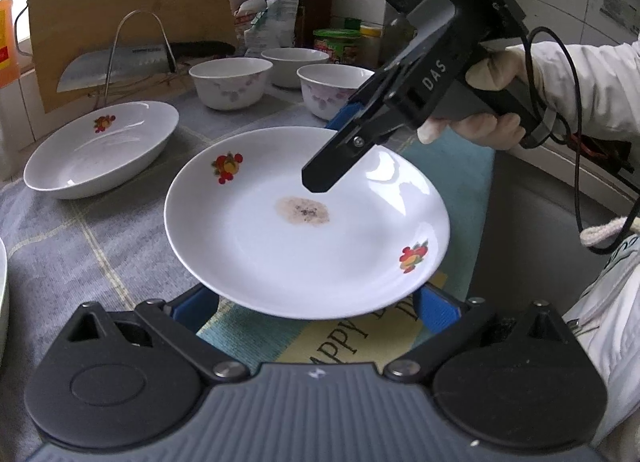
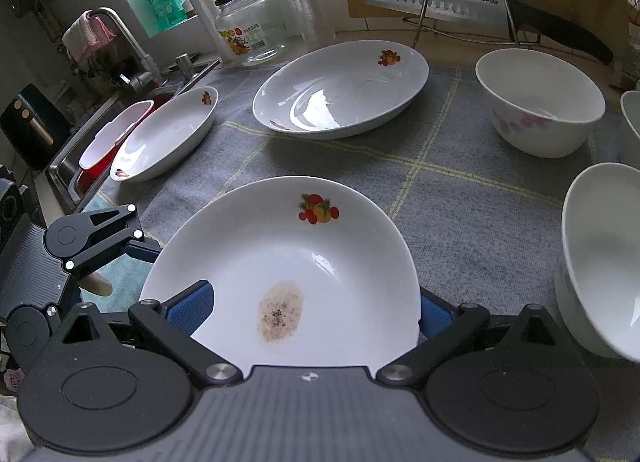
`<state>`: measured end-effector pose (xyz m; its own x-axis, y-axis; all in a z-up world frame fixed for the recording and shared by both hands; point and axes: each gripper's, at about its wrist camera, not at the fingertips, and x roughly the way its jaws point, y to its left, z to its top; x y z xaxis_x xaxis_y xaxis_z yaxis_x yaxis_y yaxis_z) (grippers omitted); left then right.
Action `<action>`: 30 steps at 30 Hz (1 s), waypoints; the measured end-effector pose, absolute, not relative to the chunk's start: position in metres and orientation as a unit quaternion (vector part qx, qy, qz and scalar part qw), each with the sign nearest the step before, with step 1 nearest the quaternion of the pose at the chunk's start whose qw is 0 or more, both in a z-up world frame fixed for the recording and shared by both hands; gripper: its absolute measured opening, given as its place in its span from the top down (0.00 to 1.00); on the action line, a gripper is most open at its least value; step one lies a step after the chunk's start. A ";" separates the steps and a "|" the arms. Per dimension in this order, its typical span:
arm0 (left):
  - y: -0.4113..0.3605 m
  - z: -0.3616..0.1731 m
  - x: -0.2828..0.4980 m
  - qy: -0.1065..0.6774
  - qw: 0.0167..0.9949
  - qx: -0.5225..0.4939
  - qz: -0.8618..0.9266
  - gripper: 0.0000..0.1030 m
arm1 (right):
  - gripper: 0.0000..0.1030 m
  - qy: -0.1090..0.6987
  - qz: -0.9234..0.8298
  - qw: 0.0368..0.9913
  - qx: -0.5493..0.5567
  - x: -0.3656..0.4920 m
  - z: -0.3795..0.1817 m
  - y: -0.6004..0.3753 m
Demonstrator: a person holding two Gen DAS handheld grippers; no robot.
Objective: Organize plates and bowls
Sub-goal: 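Carry the large-stained plate over the small-stained plate beside the sink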
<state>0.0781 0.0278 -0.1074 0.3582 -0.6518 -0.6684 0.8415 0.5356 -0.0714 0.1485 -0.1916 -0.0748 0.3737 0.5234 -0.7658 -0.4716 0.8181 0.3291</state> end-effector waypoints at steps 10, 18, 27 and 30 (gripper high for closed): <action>0.040 -0.096 0.076 0.321 0.823 0.132 -0.450 0.01 | 0.00 0.463 0.308 0.831 0.012 0.154 -0.058 -0.181; 0.071 -0.082 0.076 0.319 0.842 0.115 -0.420 0.01 | 0.00 0.447 0.337 0.829 -0.011 0.169 -0.041 -0.141; 0.125 -0.068 0.087 0.319 0.864 0.102 -0.376 0.01 | 0.00 0.427 0.377 0.822 -0.030 0.194 -0.025 -0.080; 0.142 -0.067 0.091 0.319 0.869 0.103 -0.364 0.01 | 0.00 0.423 0.387 0.819 -0.038 0.205 -0.024 -0.058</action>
